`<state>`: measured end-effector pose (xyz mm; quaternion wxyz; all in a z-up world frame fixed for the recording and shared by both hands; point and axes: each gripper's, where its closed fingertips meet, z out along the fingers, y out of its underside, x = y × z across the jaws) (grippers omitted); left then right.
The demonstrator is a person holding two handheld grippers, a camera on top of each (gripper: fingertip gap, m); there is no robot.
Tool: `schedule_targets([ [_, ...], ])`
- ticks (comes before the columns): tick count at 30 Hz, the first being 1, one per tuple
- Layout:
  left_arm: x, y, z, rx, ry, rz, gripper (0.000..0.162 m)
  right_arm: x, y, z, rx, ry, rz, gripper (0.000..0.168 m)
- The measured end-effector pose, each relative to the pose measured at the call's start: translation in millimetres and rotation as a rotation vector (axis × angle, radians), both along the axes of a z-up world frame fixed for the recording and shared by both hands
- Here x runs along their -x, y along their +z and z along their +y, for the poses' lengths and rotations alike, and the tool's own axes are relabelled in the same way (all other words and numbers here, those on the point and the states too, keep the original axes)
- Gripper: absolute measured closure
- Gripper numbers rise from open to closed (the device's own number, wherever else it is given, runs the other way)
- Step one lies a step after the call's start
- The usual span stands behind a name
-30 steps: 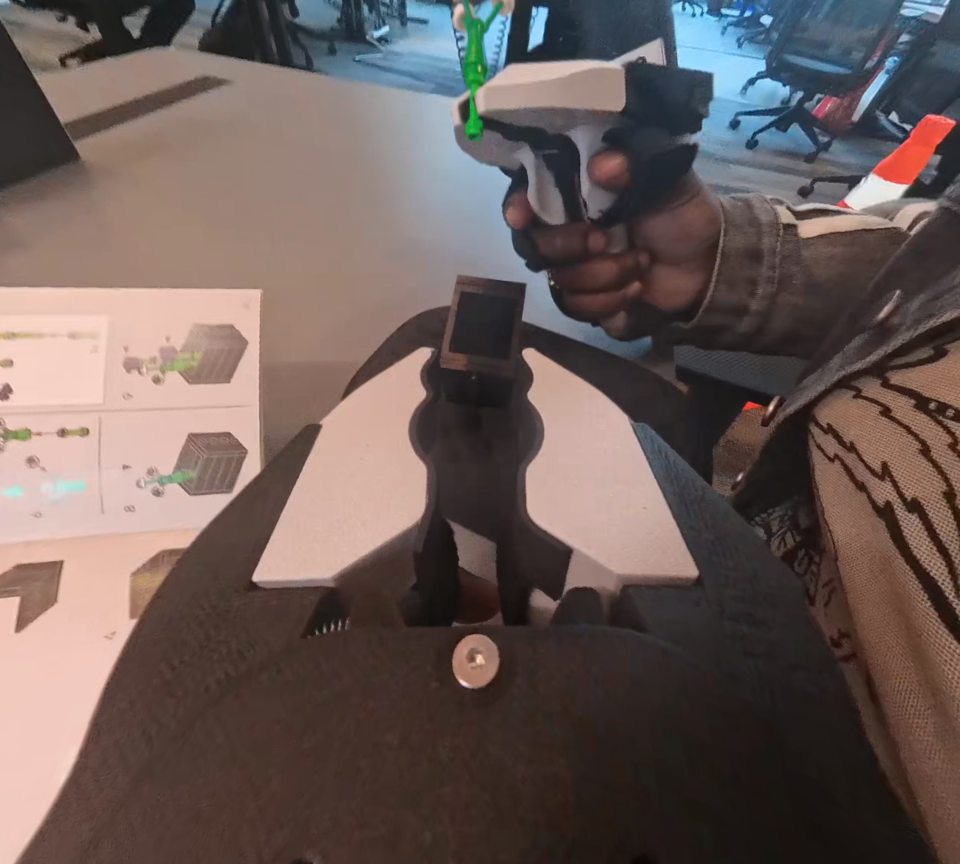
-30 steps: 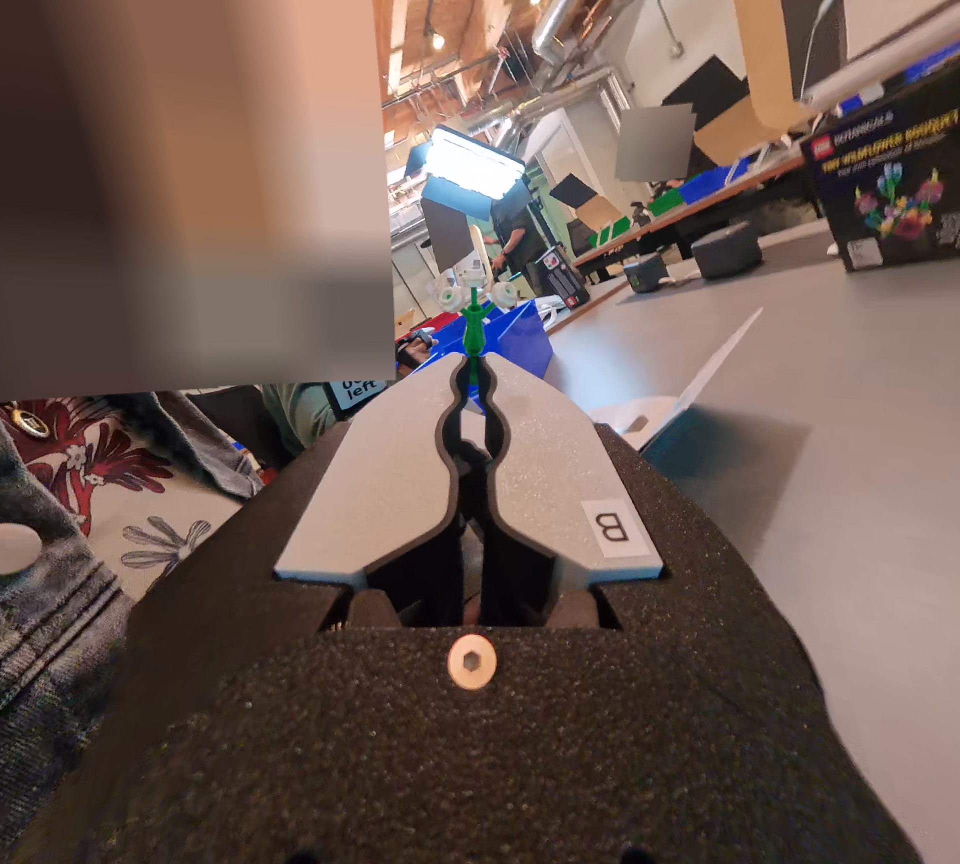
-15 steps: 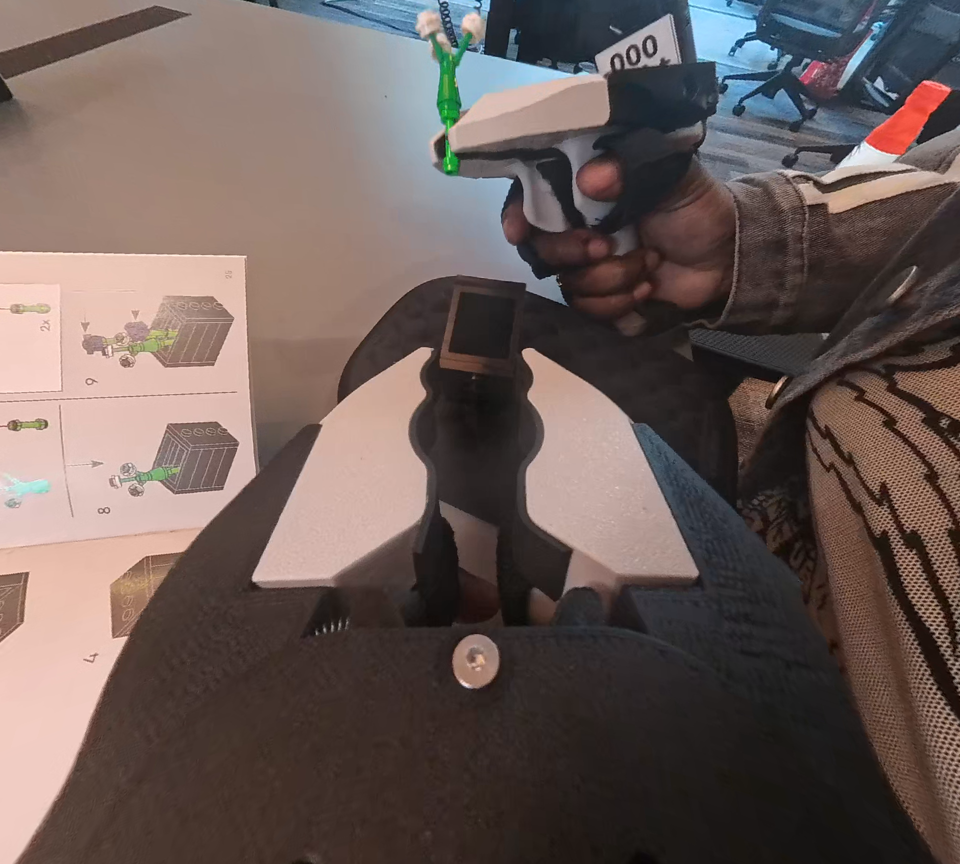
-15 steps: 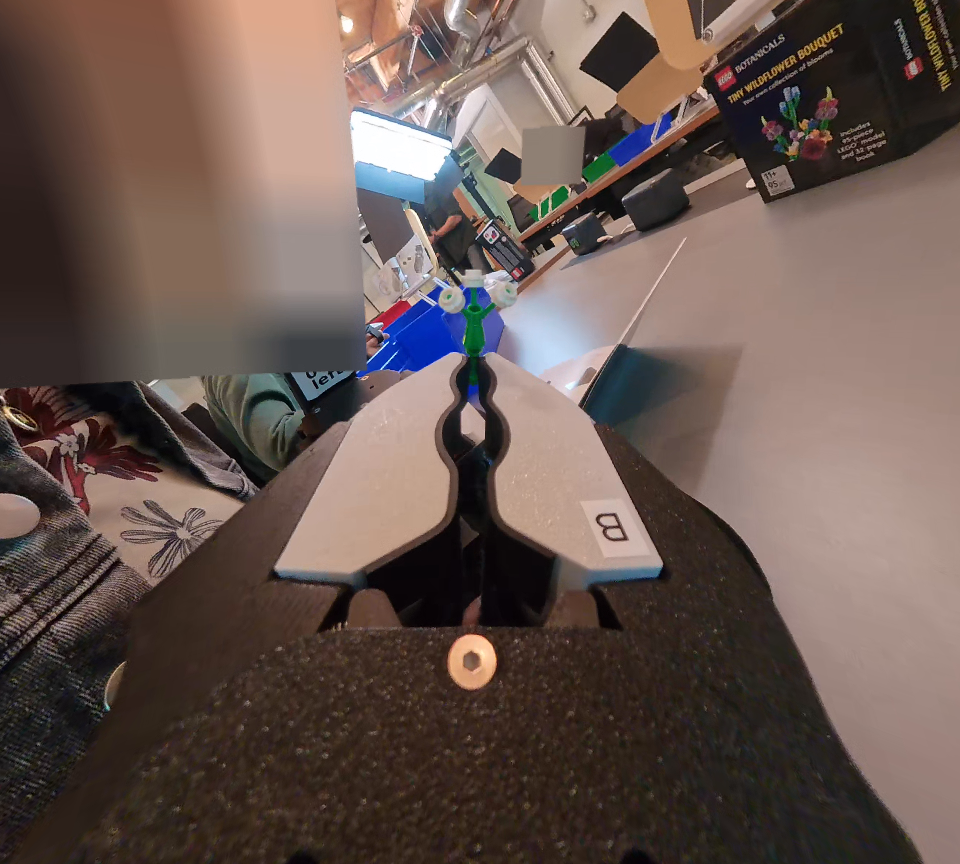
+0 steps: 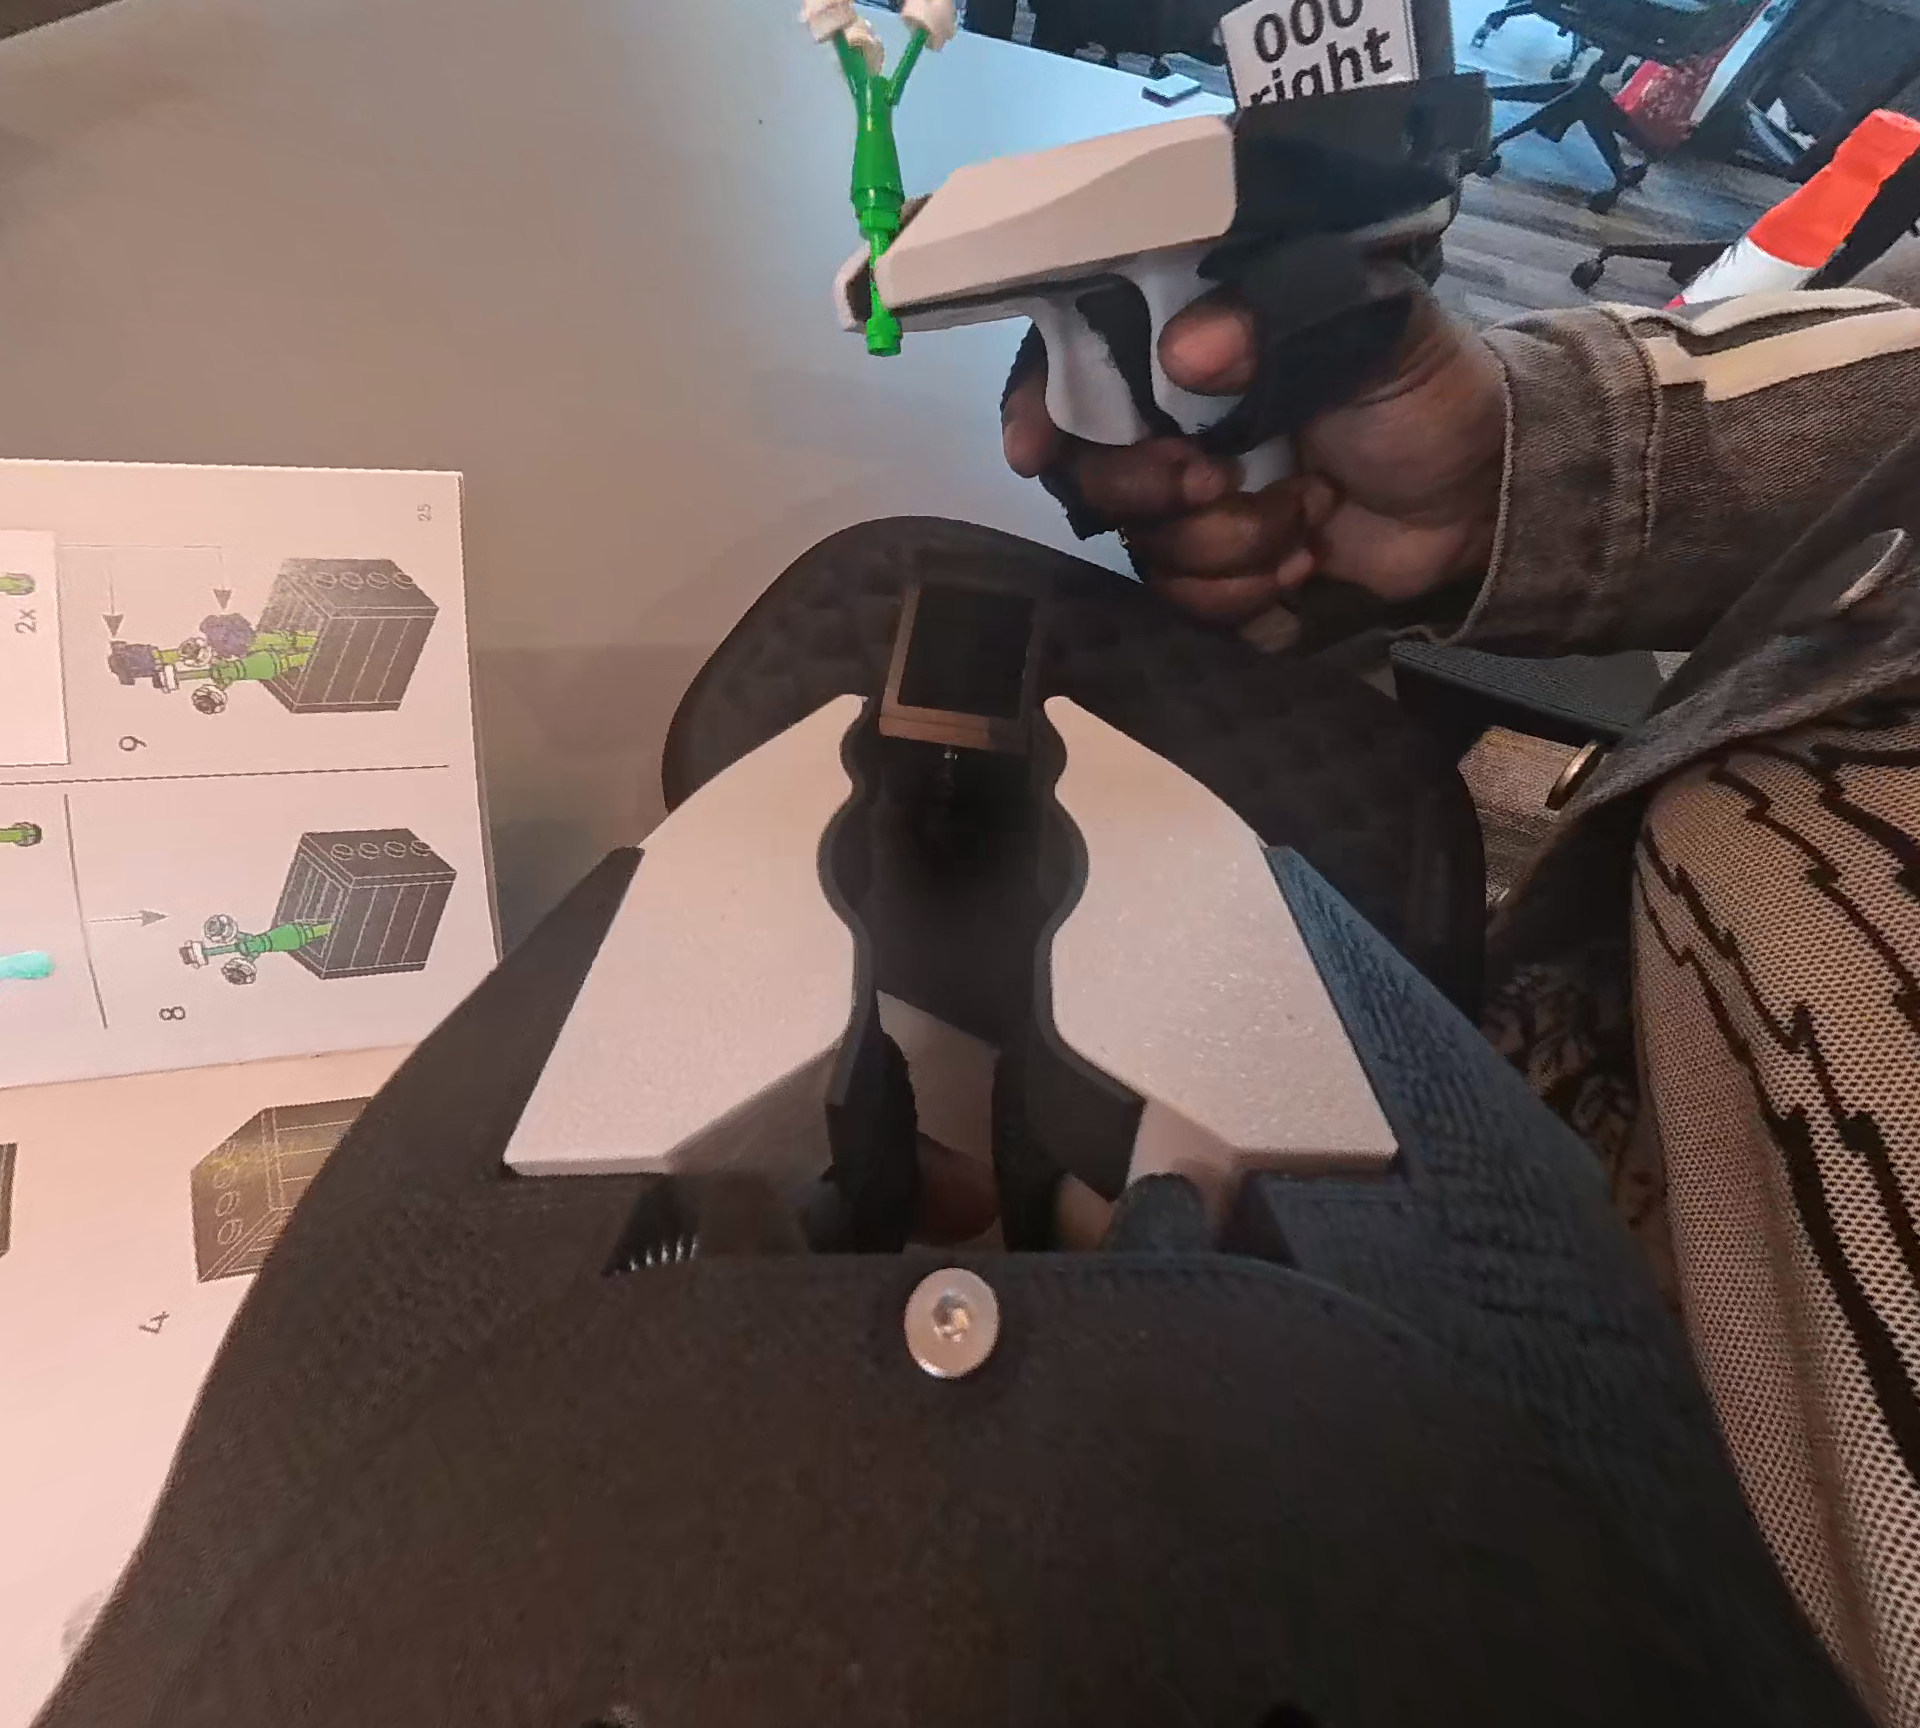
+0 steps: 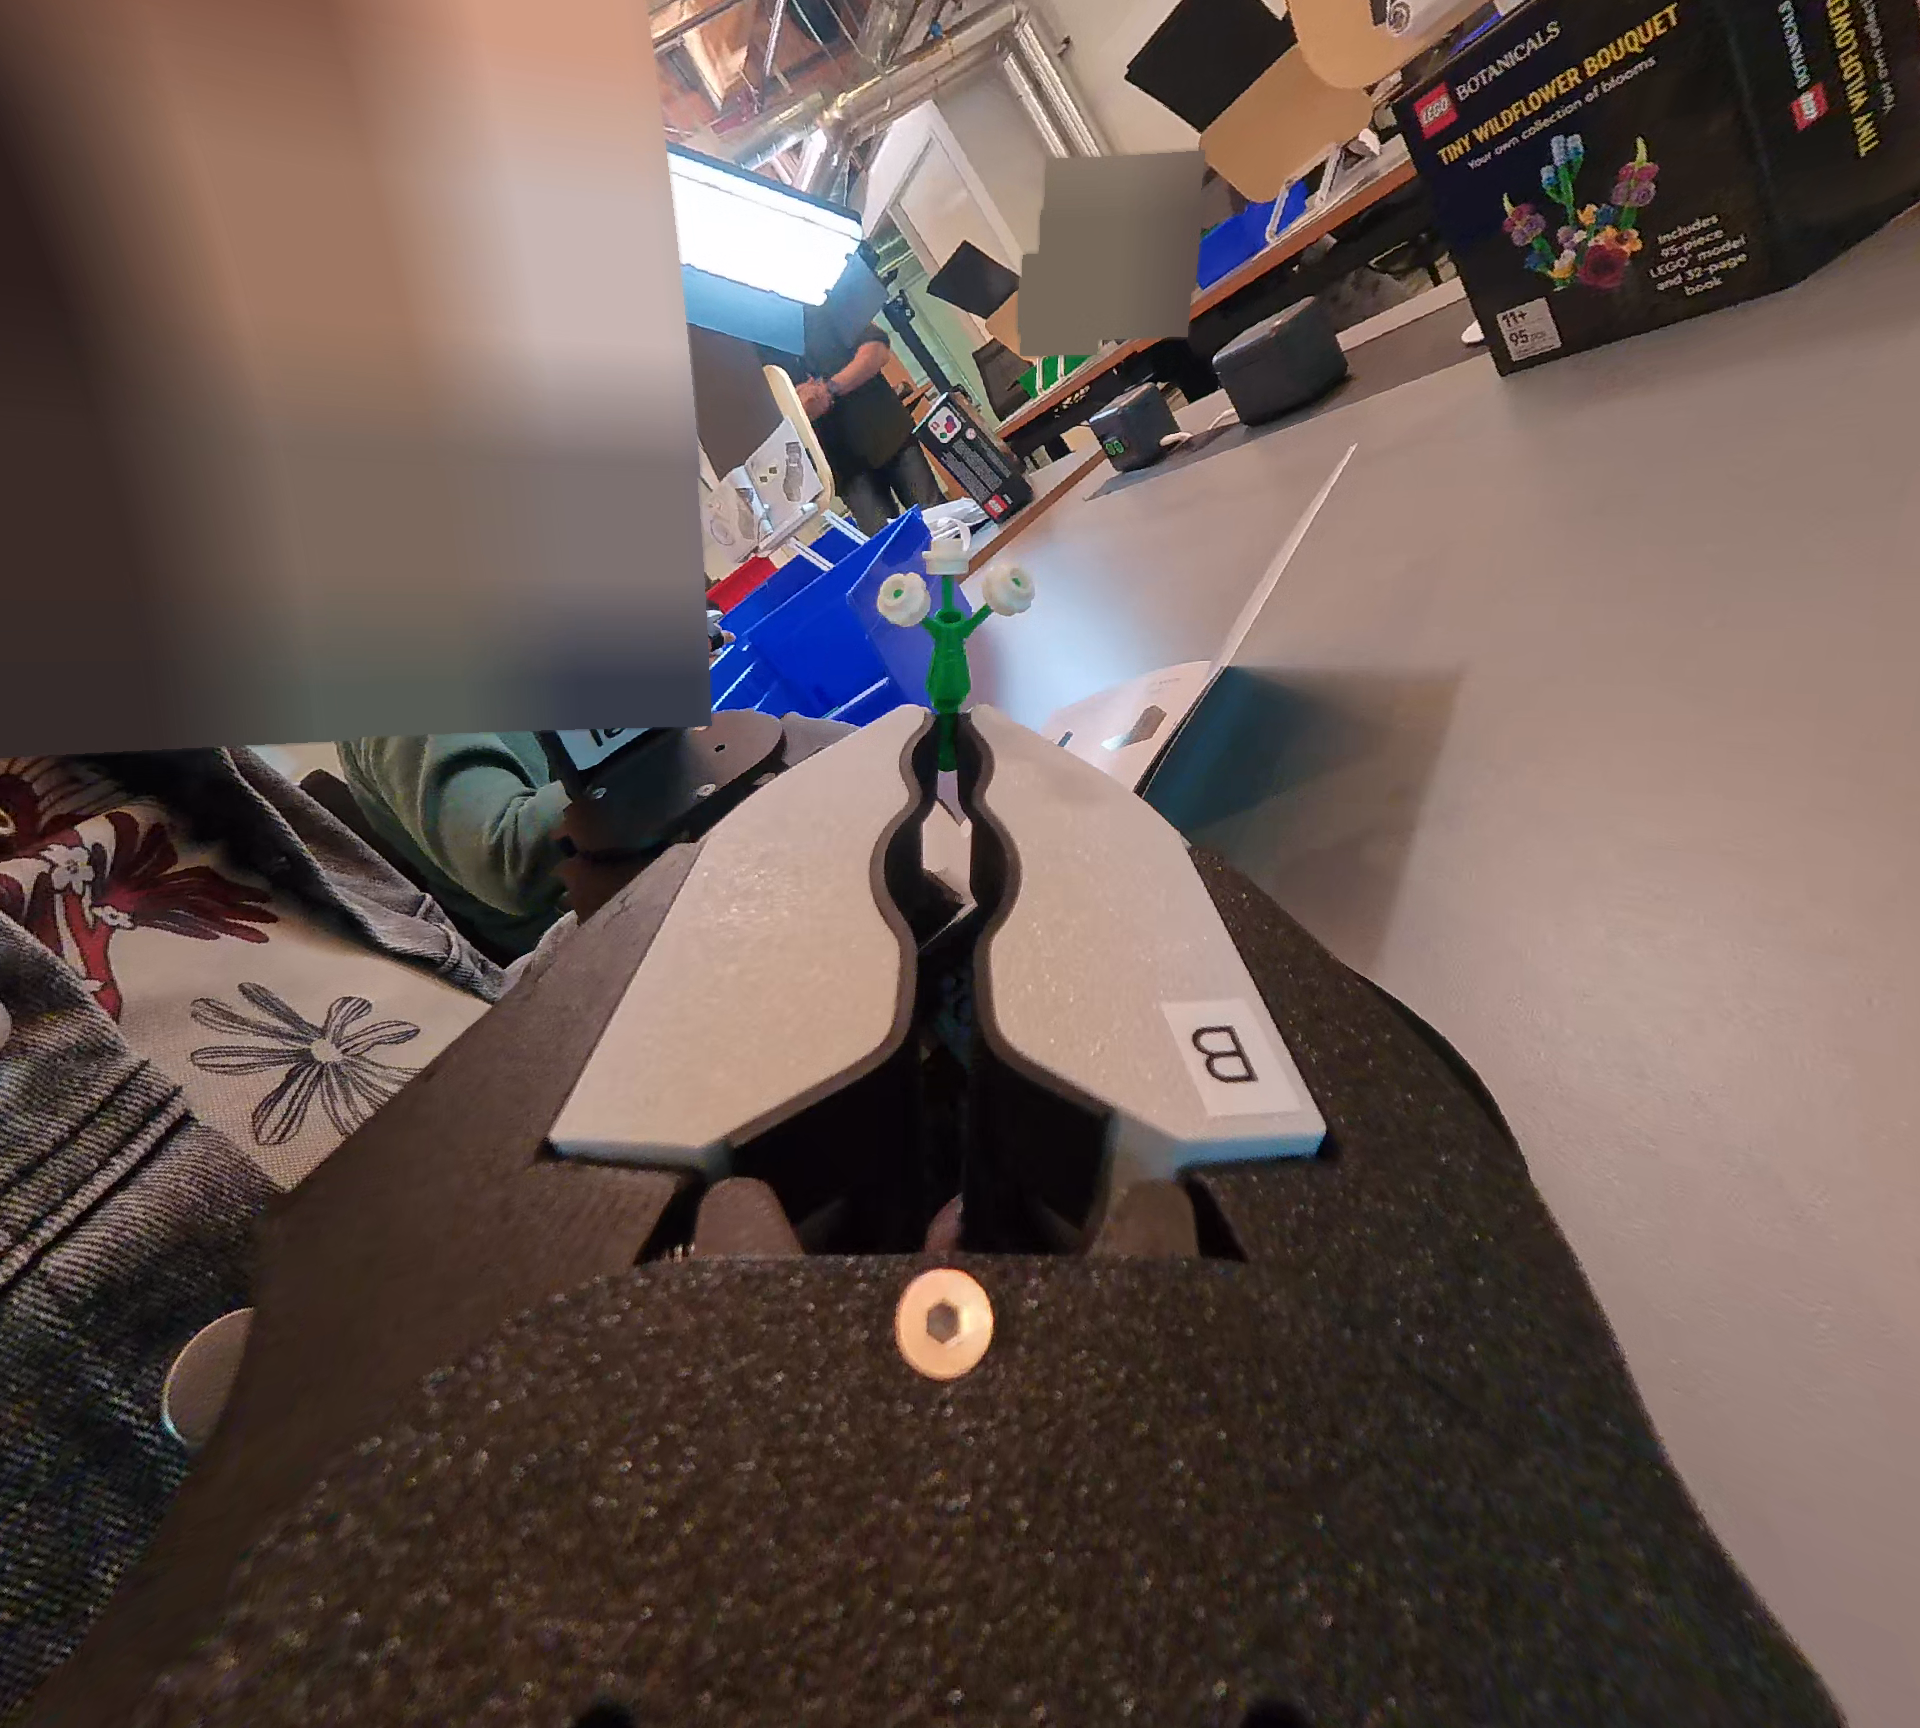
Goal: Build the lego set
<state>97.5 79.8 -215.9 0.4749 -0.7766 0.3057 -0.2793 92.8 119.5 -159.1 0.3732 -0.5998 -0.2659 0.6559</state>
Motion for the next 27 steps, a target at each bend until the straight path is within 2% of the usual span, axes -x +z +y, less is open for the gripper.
schedule_targets([
  [27, -0.4, -5.3, 1.1, 0.033, -0.005, 0.017, 0.134, 1.3, -1.2, -0.5, -0.003, 0.008, -0.005, 0.165],
])
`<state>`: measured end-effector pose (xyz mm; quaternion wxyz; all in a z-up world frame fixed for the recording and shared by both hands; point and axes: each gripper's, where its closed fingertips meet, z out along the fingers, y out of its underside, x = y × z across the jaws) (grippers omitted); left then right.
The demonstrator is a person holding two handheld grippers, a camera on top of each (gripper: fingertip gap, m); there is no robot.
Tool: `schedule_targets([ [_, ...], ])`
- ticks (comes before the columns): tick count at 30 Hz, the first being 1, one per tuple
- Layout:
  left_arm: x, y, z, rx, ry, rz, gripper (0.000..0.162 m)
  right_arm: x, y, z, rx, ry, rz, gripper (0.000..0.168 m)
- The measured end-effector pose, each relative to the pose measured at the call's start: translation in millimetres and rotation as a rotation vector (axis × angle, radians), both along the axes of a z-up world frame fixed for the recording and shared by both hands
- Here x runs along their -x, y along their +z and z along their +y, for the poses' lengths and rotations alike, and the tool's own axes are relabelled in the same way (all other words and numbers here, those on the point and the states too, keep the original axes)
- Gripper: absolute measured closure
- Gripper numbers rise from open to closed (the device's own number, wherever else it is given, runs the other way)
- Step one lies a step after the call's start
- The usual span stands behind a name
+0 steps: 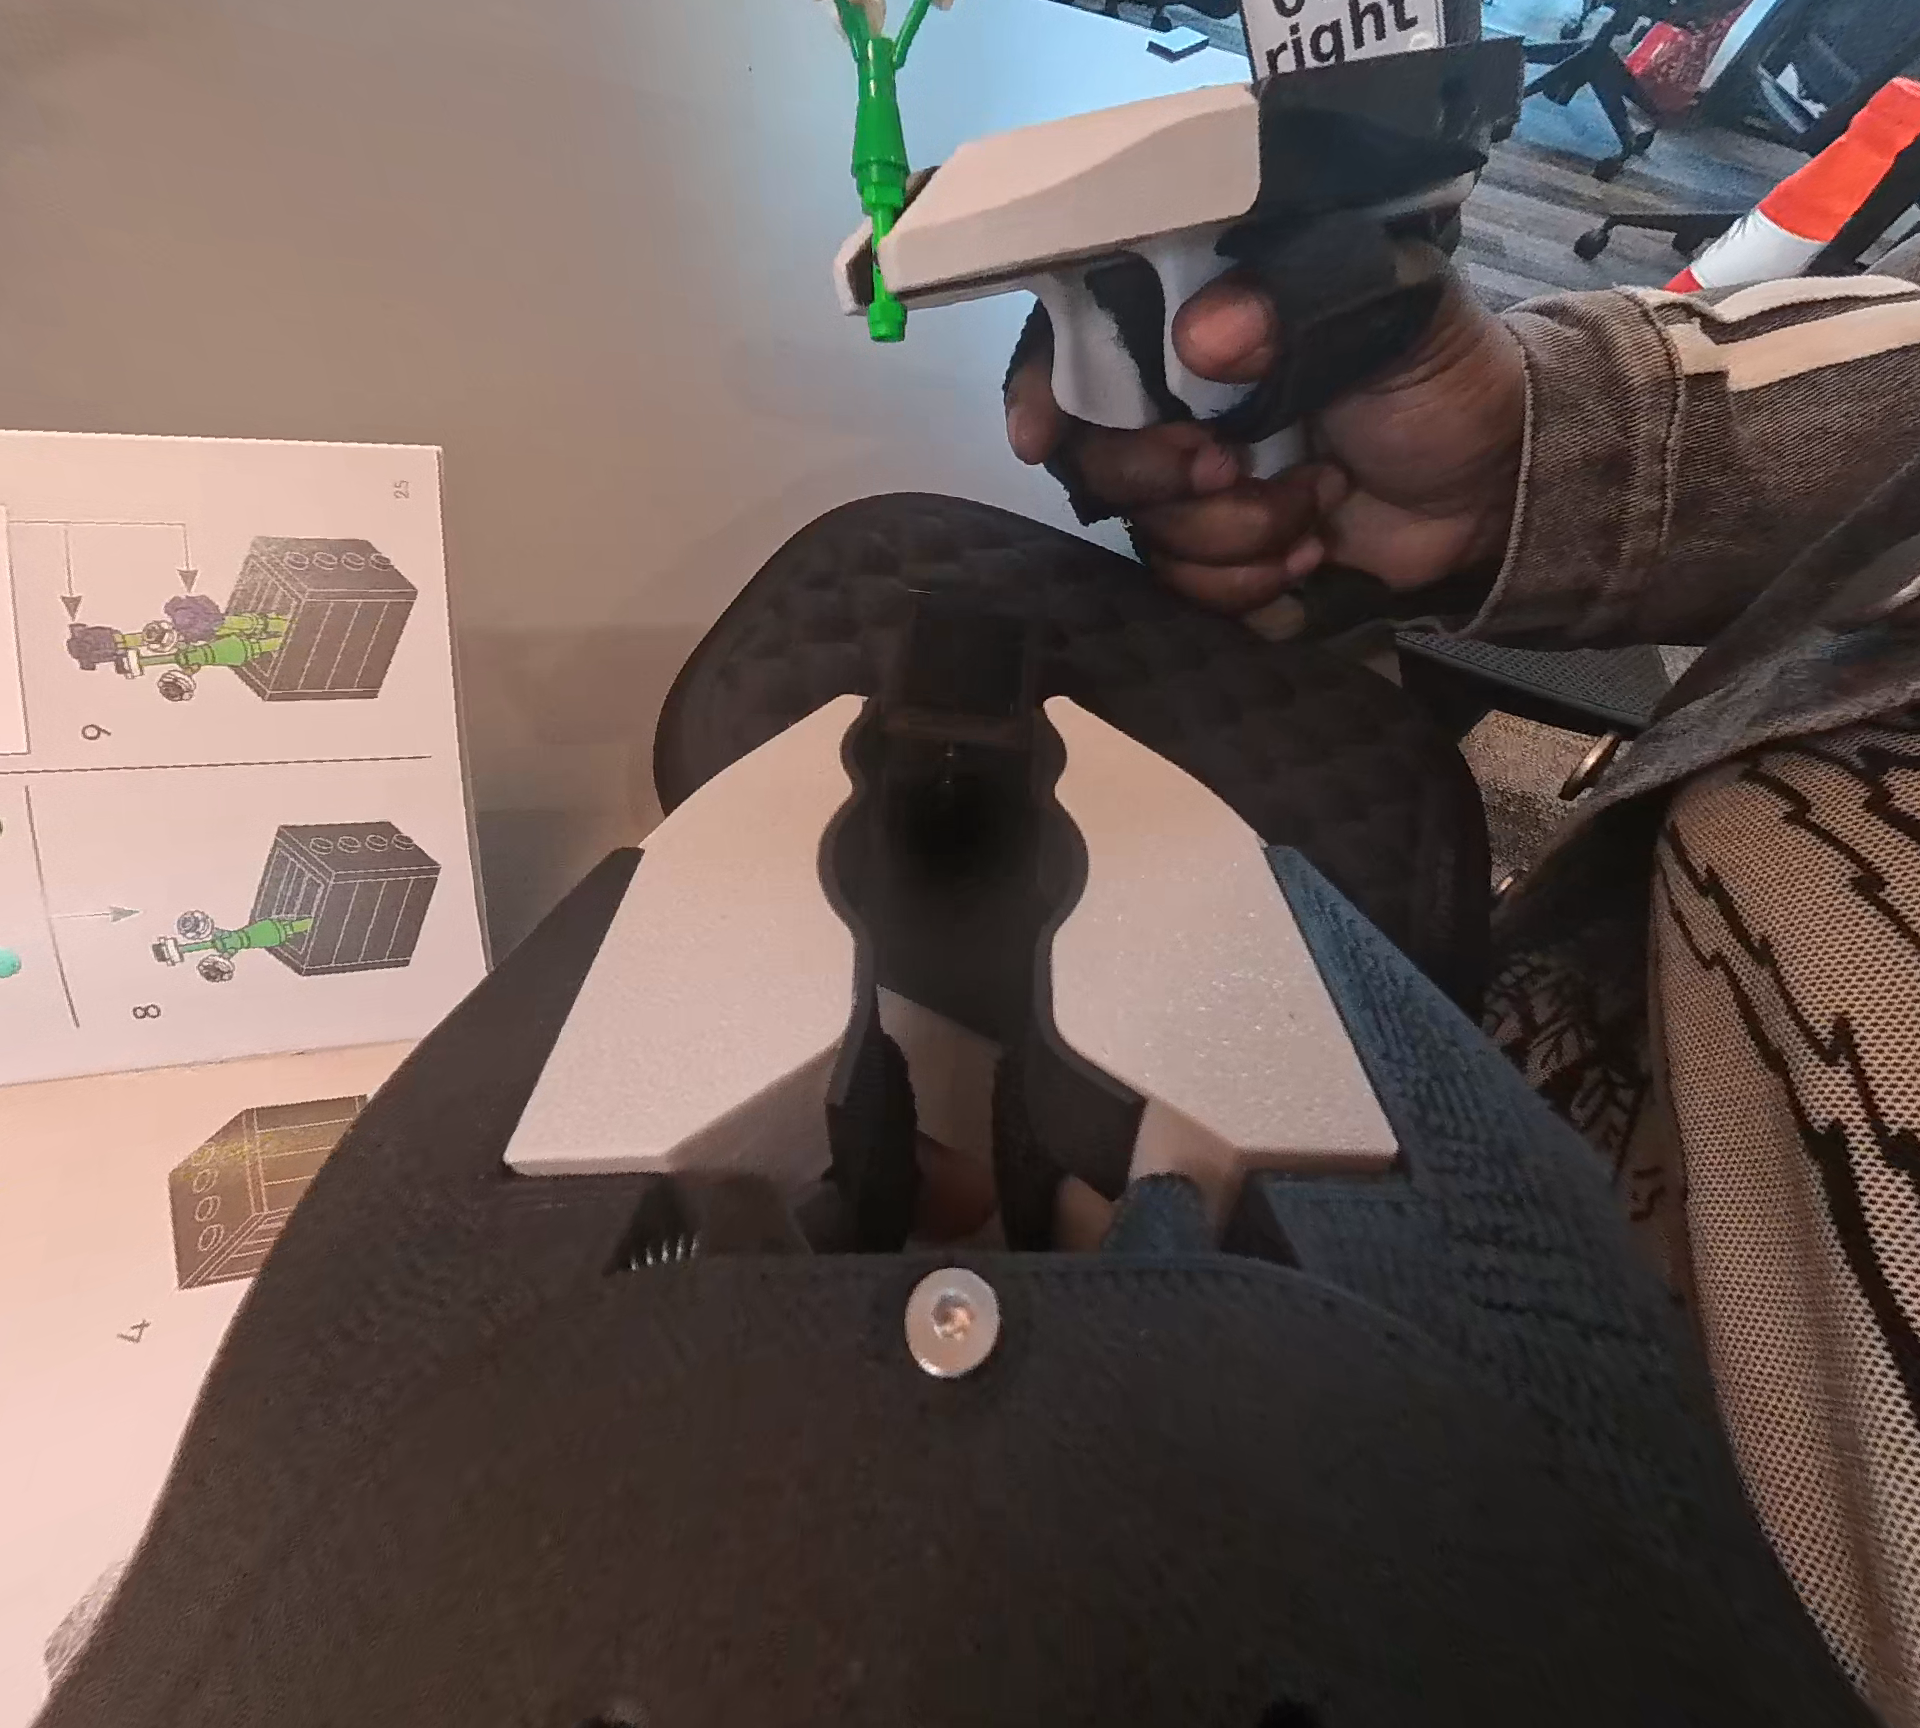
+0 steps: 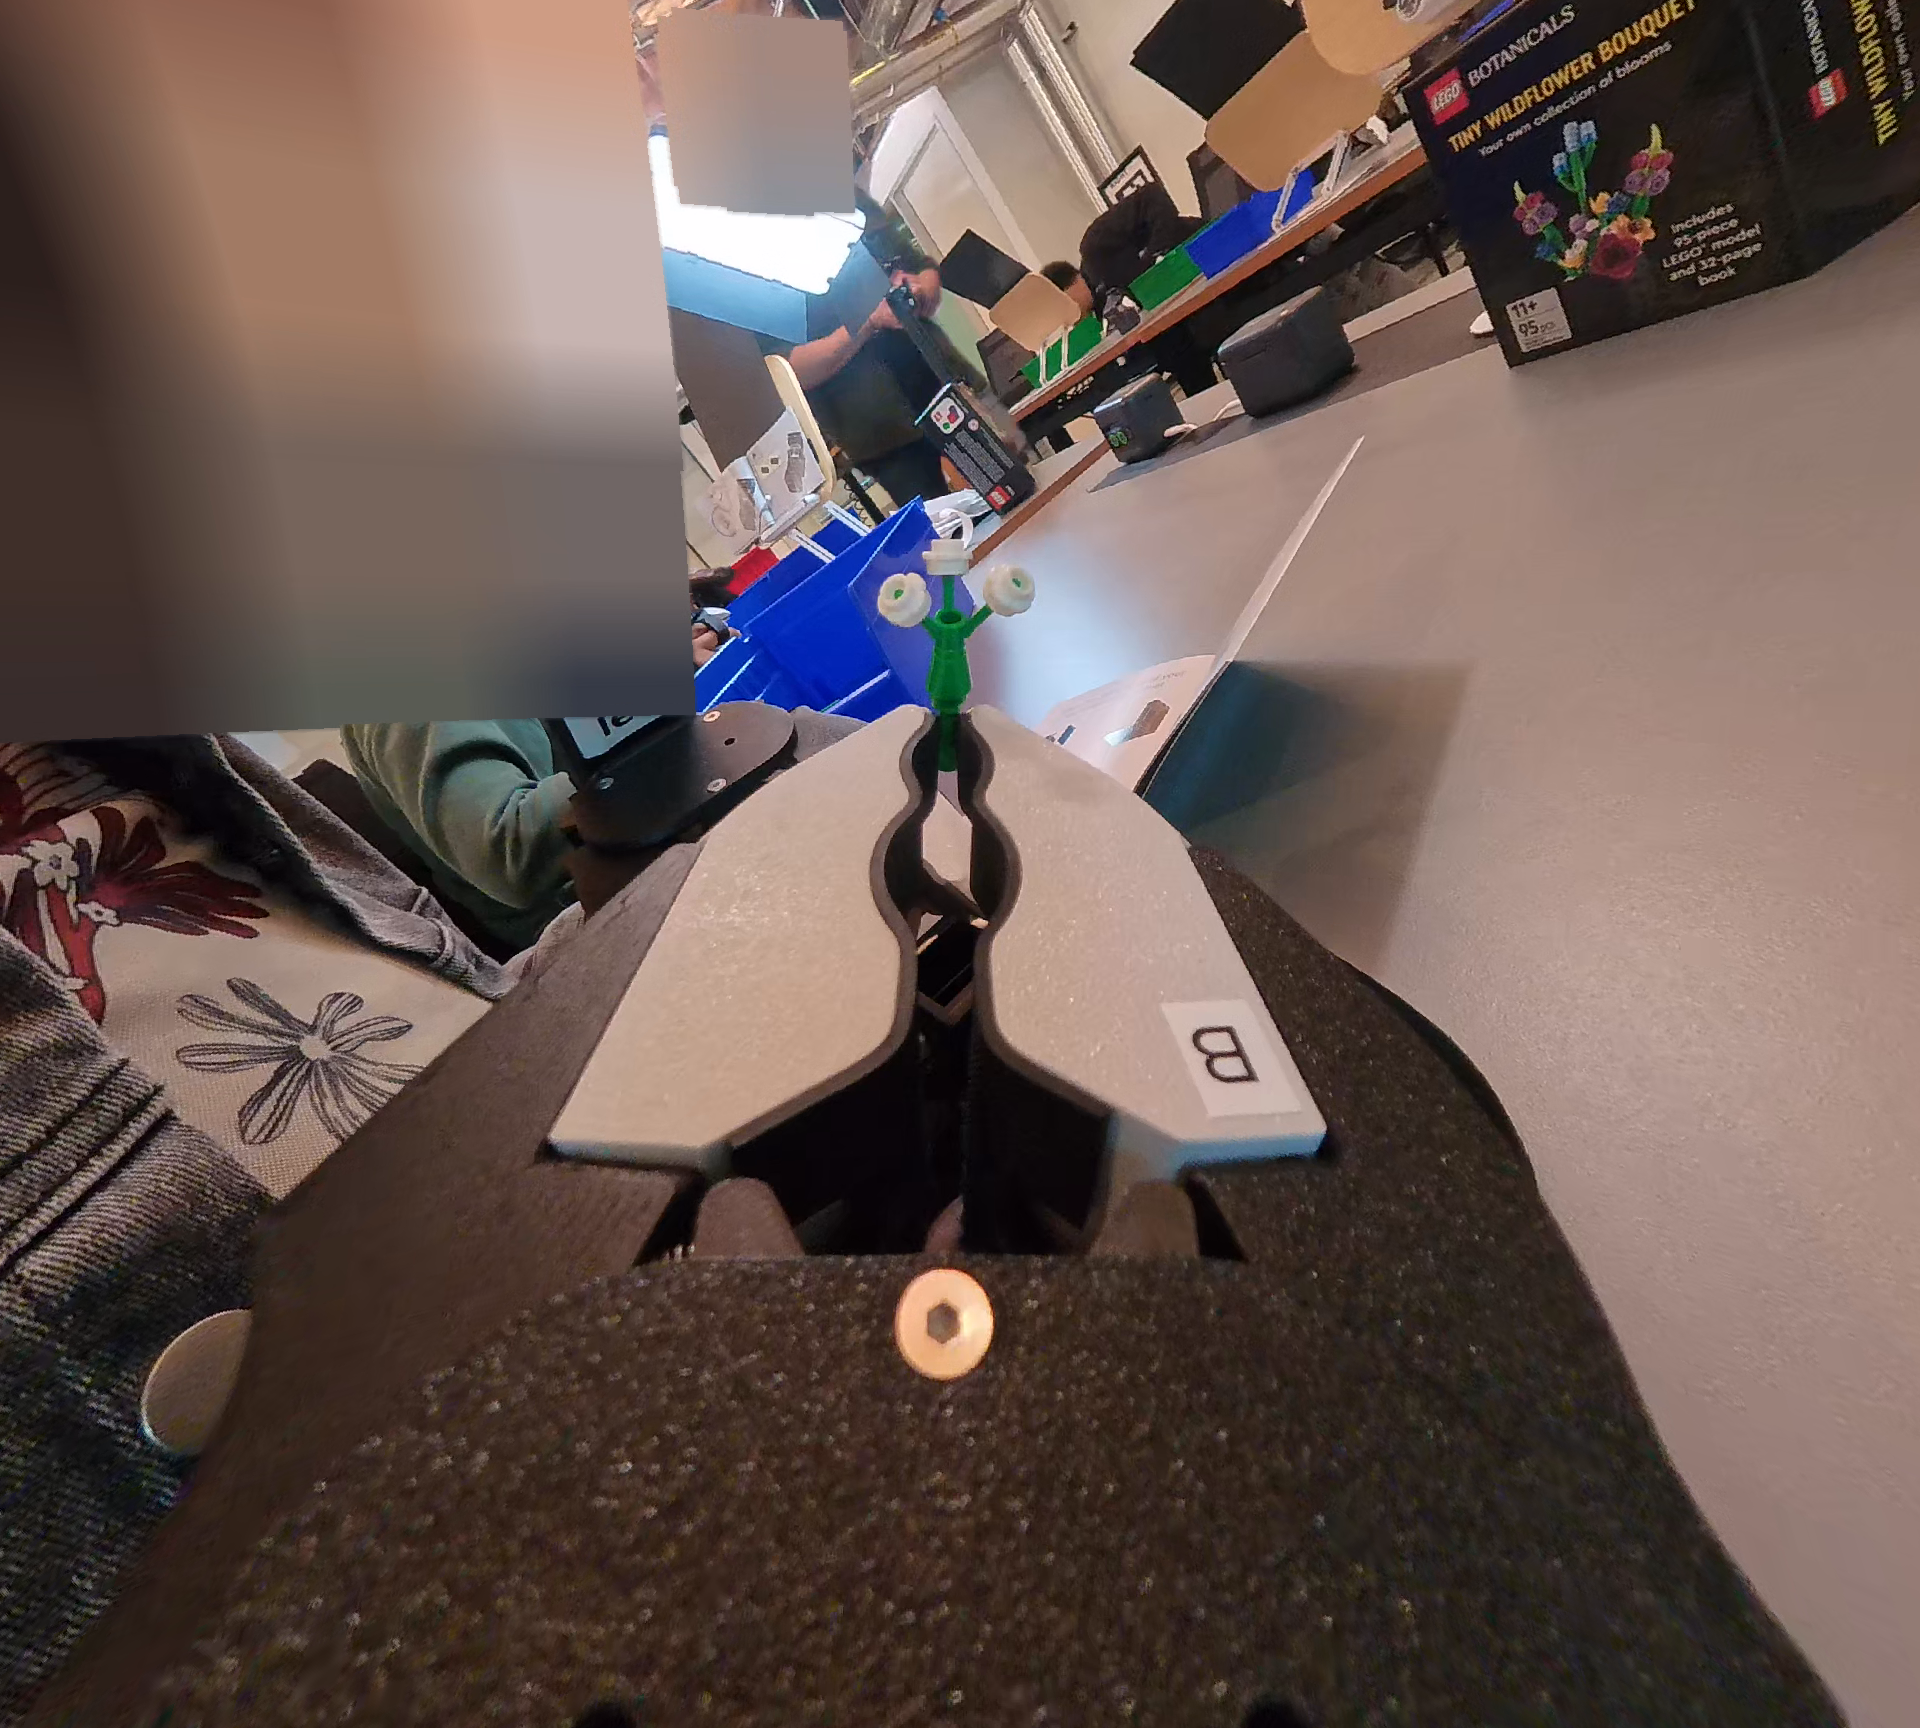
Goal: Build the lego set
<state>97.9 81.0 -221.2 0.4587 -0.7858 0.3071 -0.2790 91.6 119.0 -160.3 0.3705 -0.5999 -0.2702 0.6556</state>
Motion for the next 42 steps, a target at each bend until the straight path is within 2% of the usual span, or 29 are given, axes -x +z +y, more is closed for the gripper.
schedule_targets([
  [20, 1, 0, 1, 0.005, 0.001, -0.005, 0.130, -1, 0, 0, 0.000, -0.002, 0.005, 0.165],
  [28, 6, 8, 2, 0.006, 0.011, -0.079, 0.126, -10, 4, 9, 0.079, -0.033, 0.083, 0.165],
  [35, 10, 13, -2, 0.004, 0.011, -0.134, 0.121, -11, 9, 3, 0.037, -0.020, 0.073, 0.166],
  [42, 8, 4, -7, 0.034, -0.011, -0.070, 0.119, -14, 7, -8, -0.028, -0.010, 0.021, 0.165],
])
